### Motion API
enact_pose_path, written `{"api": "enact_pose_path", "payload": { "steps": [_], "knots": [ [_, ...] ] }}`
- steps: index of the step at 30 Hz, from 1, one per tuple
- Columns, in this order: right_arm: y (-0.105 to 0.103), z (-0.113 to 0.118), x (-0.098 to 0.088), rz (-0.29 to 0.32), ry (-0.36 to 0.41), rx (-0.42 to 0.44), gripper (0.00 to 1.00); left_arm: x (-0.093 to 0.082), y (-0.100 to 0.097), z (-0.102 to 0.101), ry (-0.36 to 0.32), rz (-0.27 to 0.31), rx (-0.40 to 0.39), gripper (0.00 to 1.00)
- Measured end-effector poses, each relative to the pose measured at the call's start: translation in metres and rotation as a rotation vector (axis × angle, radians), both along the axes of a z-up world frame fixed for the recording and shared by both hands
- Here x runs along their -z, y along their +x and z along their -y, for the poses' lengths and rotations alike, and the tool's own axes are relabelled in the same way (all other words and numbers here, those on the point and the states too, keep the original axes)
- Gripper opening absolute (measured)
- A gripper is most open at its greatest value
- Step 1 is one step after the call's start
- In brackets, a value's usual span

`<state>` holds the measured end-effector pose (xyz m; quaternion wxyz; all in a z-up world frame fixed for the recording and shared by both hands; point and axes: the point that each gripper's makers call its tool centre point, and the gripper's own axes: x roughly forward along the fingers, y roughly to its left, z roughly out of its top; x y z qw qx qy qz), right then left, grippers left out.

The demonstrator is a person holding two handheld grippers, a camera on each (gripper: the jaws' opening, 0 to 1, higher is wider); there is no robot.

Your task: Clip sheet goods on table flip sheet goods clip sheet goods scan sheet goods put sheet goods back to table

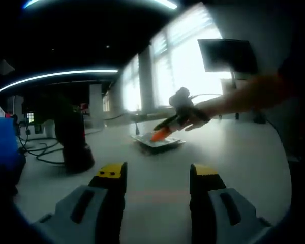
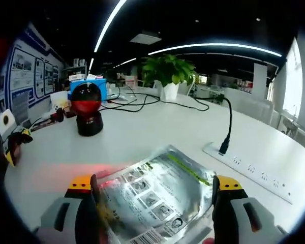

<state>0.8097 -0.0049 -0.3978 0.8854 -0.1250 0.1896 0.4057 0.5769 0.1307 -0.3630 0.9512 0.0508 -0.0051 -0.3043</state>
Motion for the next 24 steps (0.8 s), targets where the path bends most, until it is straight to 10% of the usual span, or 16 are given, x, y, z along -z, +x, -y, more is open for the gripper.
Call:
{"api": "enact_pose_path", "payload": {
  "steps": [24],
  "knots": [
    [-0.014,-0.002,0.023,-0.116,0.030,0.027,0.89,-0.002,-0.001,0.001,-0.003,0.004,0.000,0.42]
  ]
}}
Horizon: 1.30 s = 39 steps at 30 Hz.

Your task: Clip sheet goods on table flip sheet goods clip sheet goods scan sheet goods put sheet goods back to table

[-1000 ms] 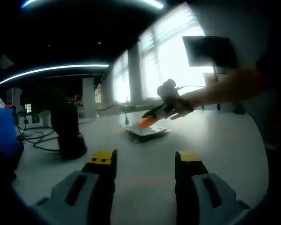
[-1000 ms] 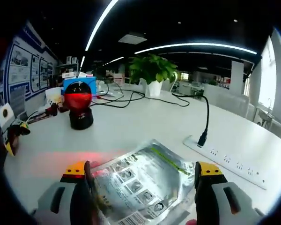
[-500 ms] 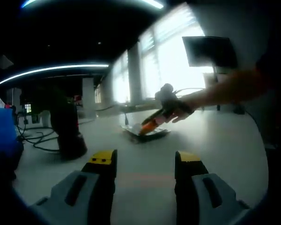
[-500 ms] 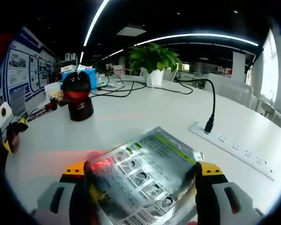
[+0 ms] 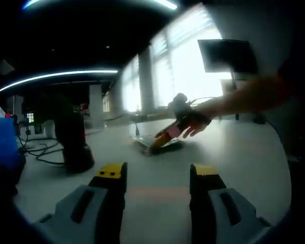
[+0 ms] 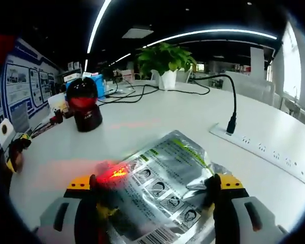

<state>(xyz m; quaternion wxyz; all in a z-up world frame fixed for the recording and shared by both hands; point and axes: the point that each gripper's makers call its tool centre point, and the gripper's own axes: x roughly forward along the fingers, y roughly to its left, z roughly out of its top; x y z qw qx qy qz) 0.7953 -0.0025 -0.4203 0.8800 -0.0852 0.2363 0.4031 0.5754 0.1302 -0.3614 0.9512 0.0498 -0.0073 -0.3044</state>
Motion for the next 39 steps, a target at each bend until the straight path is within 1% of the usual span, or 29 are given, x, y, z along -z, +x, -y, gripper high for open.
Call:
{"api": "enact_pose_path", "payload": {
  "steps": [6,11,14,15,17,20,23,25,27,29,30,31,32,34,36,37,39],
  "knots": [
    [0.005,0.001,0.001,0.015,0.024,0.007,0.89,0.000,0.001,-0.001,0.002,0.000,0.001,0.42],
    [0.008,0.001,-0.001,0.008,0.009,0.010,0.89,0.000,0.001,-0.001,0.001,-0.001,-0.001,0.42],
    [0.009,0.002,-0.005,0.007,0.000,0.010,0.89,0.000,0.001,-0.001,0.001,-0.001,-0.002,0.42],
    [0.013,0.004,-0.010,0.002,0.027,0.034,0.89,0.000,0.001,-0.001,0.000,-0.002,-0.003,0.42],
    [0.012,0.000,-0.014,0.008,0.041,0.023,0.89,0.000,0.001,-0.001,-0.001,-0.002,-0.003,0.42],
    [0.015,0.005,-0.029,0.021,0.043,0.020,0.89,0.000,0.001,-0.001,-0.001,-0.002,-0.002,0.42],
    [0.016,0.005,-0.042,0.056,0.043,0.014,0.89,-0.001,0.001,0.000,-0.007,0.002,0.001,0.42],
    [0.011,0.005,-0.052,0.077,0.060,0.024,0.88,-0.002,0.000,-0.001,-0.012,0.003,-0.001,0.42],
    [0.012,0.008,-0.067,0.091,0.083,0.033,0.86,-0.003,0.000,-0.001,-0.018,0.004,-0.003,0.42],
    [0.007,0.008,-0.073,0.116,0.083,0.033,0.87,-0.003,0.000,-0.001,-0.017,0.003,-0.003,0.42],
    [-0.002,0.010,-0.080,0.135,0.079,0.029,0.87,-0.003,0.000,-0.001,-0.018,0.003,-0.003,0.42],
    [-0.004,0.012,-0.084,0.144,0.080,0.030,0.86,-0.003,-0.001,-0.001,-0.019,0.005,-0.002,0.42],
    [-0.013,0.012,-0.091,0.165,0.086,0.035,0.86,-0.003,-0.001,-0.001,-0.019,0.005,-0.003,0.42],
    [-0.024,0.018,-0.105,0.187,0.118,0.056,0.85,-0.004,0.000,-0.001,-0.022,0.004,-0.004,0.42],
    [-0.033,0.025,-0.120,0.200,0.165,0.087,0.83,-0.003,0.000,-0.001,-0.022,0.004,-0.005,0.42],
    [-0.042,0.029,-0.127,0.207,0.170,0.085,0.83,-0.004,0.000,-0.001,-0.023,0.004,-0.005,0.42],
    [-0.054,0.036,-0.136,0.229,0.177,0.098,0.82,-0.004,0.000,-0.002,-0.024,0.004,-0.006,0.42]
  ]
}}
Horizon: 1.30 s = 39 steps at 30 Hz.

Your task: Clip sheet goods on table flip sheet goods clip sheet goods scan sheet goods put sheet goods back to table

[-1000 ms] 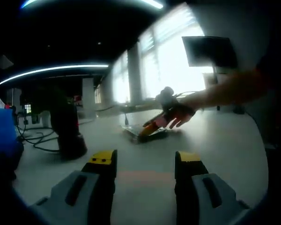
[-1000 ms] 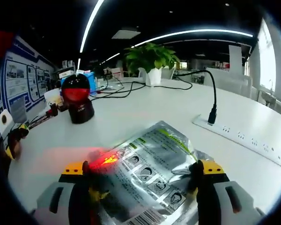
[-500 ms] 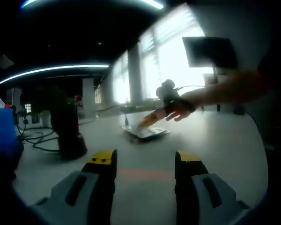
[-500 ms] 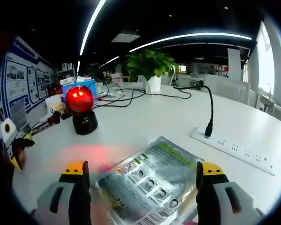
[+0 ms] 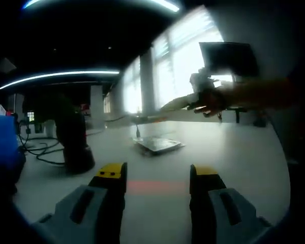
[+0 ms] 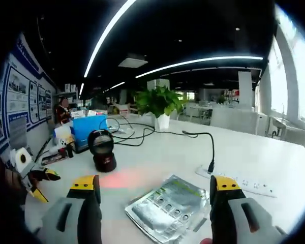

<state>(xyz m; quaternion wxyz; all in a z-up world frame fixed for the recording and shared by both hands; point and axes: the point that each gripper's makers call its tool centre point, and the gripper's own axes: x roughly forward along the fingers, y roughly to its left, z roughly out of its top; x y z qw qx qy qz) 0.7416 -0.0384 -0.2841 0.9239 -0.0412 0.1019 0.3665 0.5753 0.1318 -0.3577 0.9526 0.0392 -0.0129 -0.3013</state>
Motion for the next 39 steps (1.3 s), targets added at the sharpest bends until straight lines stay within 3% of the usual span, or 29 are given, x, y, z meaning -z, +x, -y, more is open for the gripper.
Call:
{"api": "enact_pose_path", "payload": {
  "steps": [5,10,19,24,28,32,39],
  "knots": [
    [-0.028,0.017,-0.016,0.049,0.006,0.007,0.82,-0.004,-0.001,-0.001,-0.032,0.003,0.006,0.42],
    [-0.049,0.039,-0.022,0.135,-0.061,0.033,0.81,-0.008,0.001,-0.005,-0.076,-0.004,-0.002,0.42],
    [-0.078,0.060,-0.034,0.155,0.049,0.061,0.79,-0.010,0.001,-0.008,-0.096,-0.002,-0.016,0.42],
    [-0.092,0.077,-0.026,0.141,0.105,0.102,0.77,-0.010,0.002,-0.009,-0.103,-0.005,-0.018,0.42],
    [-0.101,0.082,-0.021,0.177,0.049,0.125,0.76,-0.010,0.003,-0.012,-0.105,-0.004,-0.039,0.42],
    [-0.111,0.089,-0.010,0.174,0.052,0.132,0.75,-0.012,0.004,-0.016,-0.125,-0.004,-0.054,0.41],
    [-0.126,0.108,0.003,0.167,0.186,0.173,0.73,-0.010,0.004,-0.014,-0.119,-0.016,-0.052,0.41]
  ]
}}
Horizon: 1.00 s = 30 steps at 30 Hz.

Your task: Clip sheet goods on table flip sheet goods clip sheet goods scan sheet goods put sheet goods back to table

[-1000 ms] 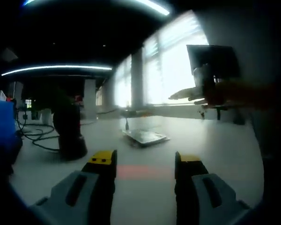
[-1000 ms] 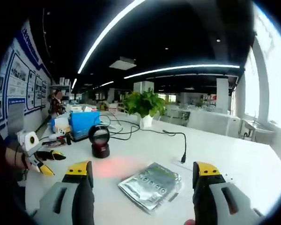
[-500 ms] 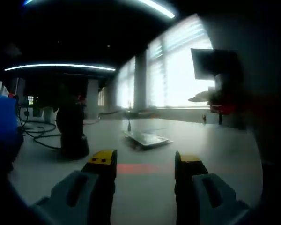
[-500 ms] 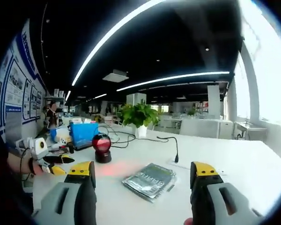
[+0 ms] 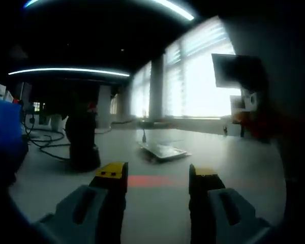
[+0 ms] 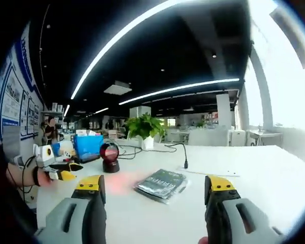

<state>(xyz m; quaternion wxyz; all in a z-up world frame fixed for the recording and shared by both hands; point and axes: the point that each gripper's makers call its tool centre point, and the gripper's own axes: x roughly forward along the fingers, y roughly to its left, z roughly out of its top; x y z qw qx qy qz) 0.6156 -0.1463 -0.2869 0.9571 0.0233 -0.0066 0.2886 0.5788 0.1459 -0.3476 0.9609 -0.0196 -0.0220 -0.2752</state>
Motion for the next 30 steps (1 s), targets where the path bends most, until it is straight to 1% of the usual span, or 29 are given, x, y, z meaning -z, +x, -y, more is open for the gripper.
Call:
{"api": "enact_pose_path", "payload": {
  "steps": [3,4,6,10,13,14,15,17,19,21,22,23,24,25,27,30],
  "knots": [
    [-0.005,0.011,0.007,0.010,0.017,0.024,0.71,0.000,0.000,0.000,0.003,0.001,-0.002,0.40],
    [-0.007,0.015,0.013,0.005,0.005,0.042,0.71,-0.001,0.000,0.000,0.002,0.006,-0.003,0.40],
    [-0.008,0.023,0.028,-0.006,-0.044,0.084,0.71,-0.002,0.000,0.000,-0.002,0.009,-0.004,0.40],
    [-0.019,0.022,0.042,0.007,-0.081,0.084,0.71,-0.003,0.001,-0.003,-0.016,0.005,-0.014,0.40],
    [-0.027,0.022,0.049,0.041,-0.108,0.084,0.71,-0.003,0.001,-0.002,-0.018,0.004,-0.011,0.40],
    [-0.031,0.019,0.045,0.083,-0.101,0.069,0.71,-0.003,0.001,-0.001,-0.014,0.003,-0.009,0.40],
    [-0.036,0.018,0.040,0.121,-0.055,0.063,0.70,-0.003,0.000,-0.001,-0.012,0.004,-0.007,0.40],
    [-0.042,0.020,0.041,0.145,-0.056,0.072,0.66,-0.003,0.000,0.000,-0.007,0.006,-0.007,0.40],
    [-0.043,0.020,0.046,0.136,-0.046,0.078,0.65,-0.002,0.000,0.000,-0.003,0.005,-0.007,0.40],
    [-0.041,0.024,0.050,0.118,-0.056,0.096,0.66,-0.002,0.000,0.000,-0.002,0.003,-0.006,0.40],
    [-0.041,0.027,0.042,0.142,-0.042,0.106,0.65,-0.002,0.000,0.001,-0.001,0.004,-0.005,0.40],
    [-0.042,0.028,0.036,0.155,0.016,0.101,0.64,-0.002,0.000,0.001,0.002,0.005,-0.003,0.40],
    [-0.042,0.029,0.035,0.152,0.039,0.094,0.65,-0.002,0.000,0.002,0.004,0.006,0.000,0.40],
    [-0.043,0.030,0.036,0.153,0.031,0.091,0.66,-0.002,0.000,0.002,0.006,0.006,0.002,0.40],
    [-0.037,0.038,0.045,0.126,0.004,0.122,0.68,-0.002,0.000,0.002,0.007,0.007,0.000,0.41],
    [-0.037,0.039,0.042,0.132,0.026,0.126,0.67,-0.003,0.001,0.000,-0.004,0.008,-0.003,0.41]
  ]
}}
